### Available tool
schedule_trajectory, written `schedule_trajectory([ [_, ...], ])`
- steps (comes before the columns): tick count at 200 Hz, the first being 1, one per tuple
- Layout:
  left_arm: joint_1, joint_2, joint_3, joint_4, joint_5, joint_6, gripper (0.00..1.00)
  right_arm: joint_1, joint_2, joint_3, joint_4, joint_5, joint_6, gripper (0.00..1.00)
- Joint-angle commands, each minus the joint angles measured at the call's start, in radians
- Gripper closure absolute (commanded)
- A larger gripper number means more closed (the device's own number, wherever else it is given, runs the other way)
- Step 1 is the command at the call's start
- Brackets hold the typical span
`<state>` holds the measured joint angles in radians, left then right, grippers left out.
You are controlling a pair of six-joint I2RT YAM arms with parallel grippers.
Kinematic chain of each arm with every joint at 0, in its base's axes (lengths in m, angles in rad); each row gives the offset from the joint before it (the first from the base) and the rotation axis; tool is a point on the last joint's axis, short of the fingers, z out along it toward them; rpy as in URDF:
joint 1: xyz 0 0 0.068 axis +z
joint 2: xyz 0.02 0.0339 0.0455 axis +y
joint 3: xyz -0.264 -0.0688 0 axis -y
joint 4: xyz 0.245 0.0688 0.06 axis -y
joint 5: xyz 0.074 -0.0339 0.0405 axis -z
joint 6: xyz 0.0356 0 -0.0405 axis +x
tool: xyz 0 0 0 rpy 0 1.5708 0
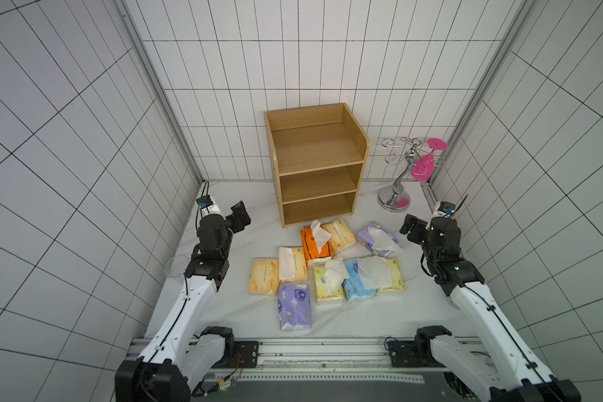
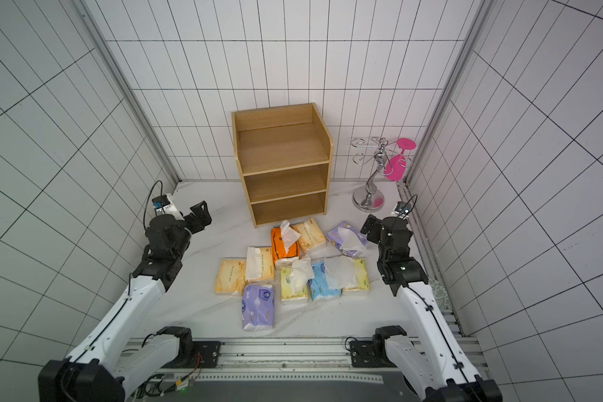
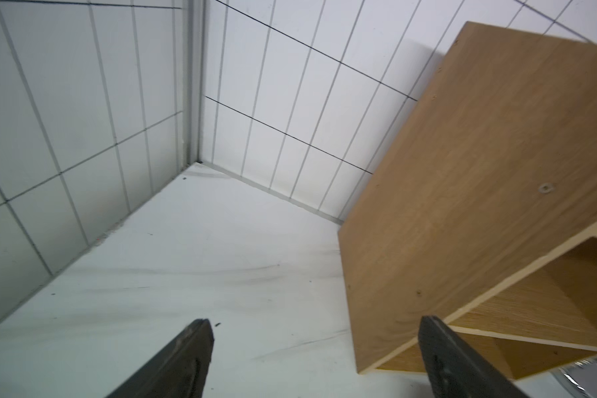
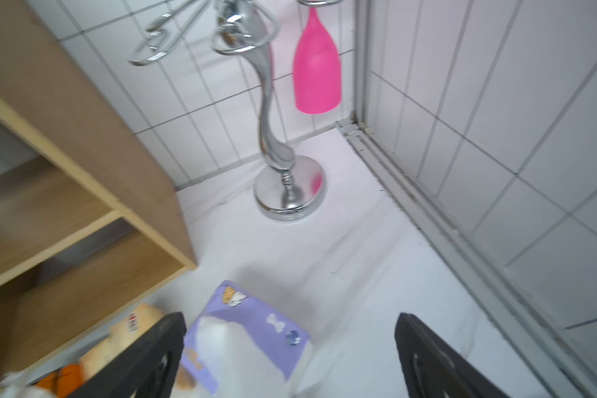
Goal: Remove the tissue boxes from the shelf
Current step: Place the box of tissues at the center of the board, then reset both arms
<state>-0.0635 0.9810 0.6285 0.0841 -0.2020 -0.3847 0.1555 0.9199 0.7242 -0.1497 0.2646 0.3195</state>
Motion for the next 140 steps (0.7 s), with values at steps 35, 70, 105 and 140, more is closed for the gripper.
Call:
schedule_trajectory([
  [35,0.043,0.118,-0.092,0.315,-0.138,0.072,0.02,-0.23,0.18,-0.224,0.476,-0.049,-0.109,0.01],
  [70,0.046,0.246,-0.134,0.467,-0.139,0.117,0.02,-0.235,0.267,-0.267,0.654,0.003,-0.131,0.01],
  [105,0.05,0.355,-0.156,0.571,-0.161,0.162,0.02,-0.255,0.35,-0.287,0.807,0.017,-0.148,0.01],
  [140,0.056,0.352,-0.148,0.524,-0.15,0.22,0.02,-0.261,0.376,-0.295,0.878,0.008,-0.149,0.01],
])
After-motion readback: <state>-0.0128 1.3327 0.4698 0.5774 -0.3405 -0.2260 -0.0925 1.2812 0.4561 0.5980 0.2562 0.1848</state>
